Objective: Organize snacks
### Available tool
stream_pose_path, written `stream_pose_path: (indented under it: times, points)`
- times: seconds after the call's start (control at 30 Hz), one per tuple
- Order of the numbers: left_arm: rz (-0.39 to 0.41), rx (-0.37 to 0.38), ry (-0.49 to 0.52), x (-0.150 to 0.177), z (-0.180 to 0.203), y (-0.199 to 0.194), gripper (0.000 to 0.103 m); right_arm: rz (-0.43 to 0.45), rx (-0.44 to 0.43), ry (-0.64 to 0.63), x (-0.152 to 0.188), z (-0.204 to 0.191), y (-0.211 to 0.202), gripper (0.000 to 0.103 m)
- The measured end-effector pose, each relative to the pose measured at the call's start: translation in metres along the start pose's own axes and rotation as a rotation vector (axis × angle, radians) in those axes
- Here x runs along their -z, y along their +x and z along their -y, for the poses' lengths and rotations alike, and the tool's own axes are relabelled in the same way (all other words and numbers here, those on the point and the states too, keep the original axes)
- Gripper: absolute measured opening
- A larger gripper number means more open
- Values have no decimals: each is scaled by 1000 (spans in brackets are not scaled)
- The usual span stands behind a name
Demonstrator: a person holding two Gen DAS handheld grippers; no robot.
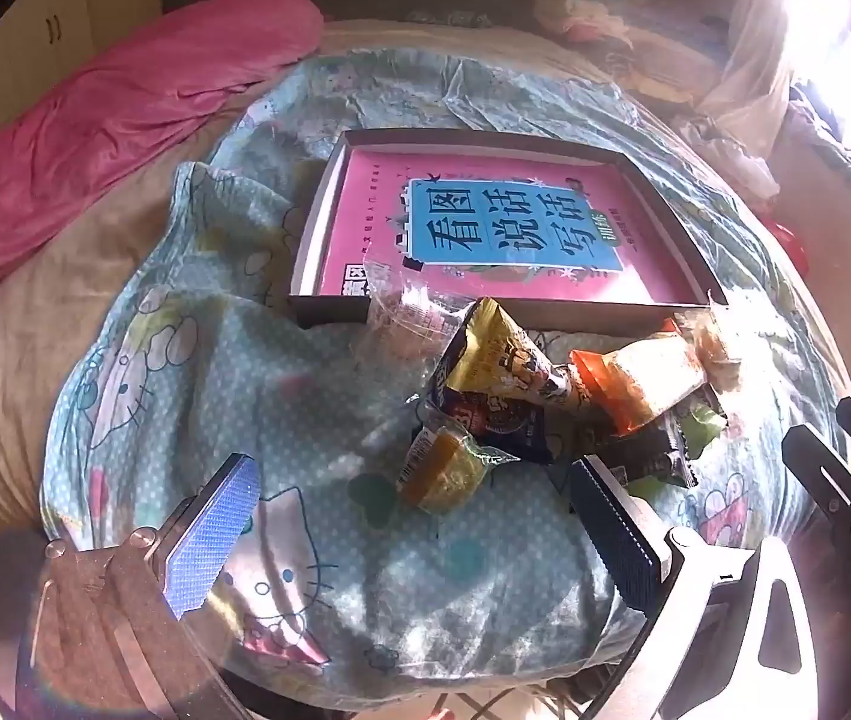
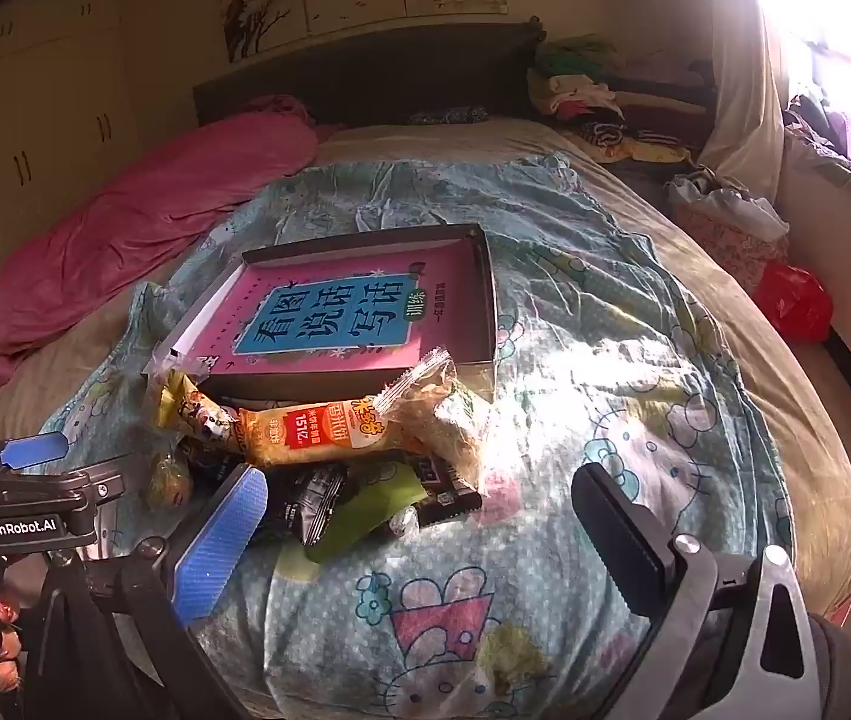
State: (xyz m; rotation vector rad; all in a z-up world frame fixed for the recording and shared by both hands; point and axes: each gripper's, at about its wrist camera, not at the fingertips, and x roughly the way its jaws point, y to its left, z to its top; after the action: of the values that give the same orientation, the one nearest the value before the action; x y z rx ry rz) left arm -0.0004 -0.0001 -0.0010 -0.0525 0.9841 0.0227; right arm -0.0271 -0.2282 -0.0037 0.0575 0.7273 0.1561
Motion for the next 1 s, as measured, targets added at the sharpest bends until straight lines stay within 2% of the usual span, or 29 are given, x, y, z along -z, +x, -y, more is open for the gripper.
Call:
stream_pose_path:
  times: [0.23,0.37,1.0]
  points:
    - [12,18,13,7,6,-4,102,2,-14,-14,2,-7,-1,103]
    - [-8,35,4,1,1,-1,102,-5,-17,-25,2,-7,0,103]
    - [1,25,18,0,2,-4,102,-17,-21,-37,4,-8,2,103]
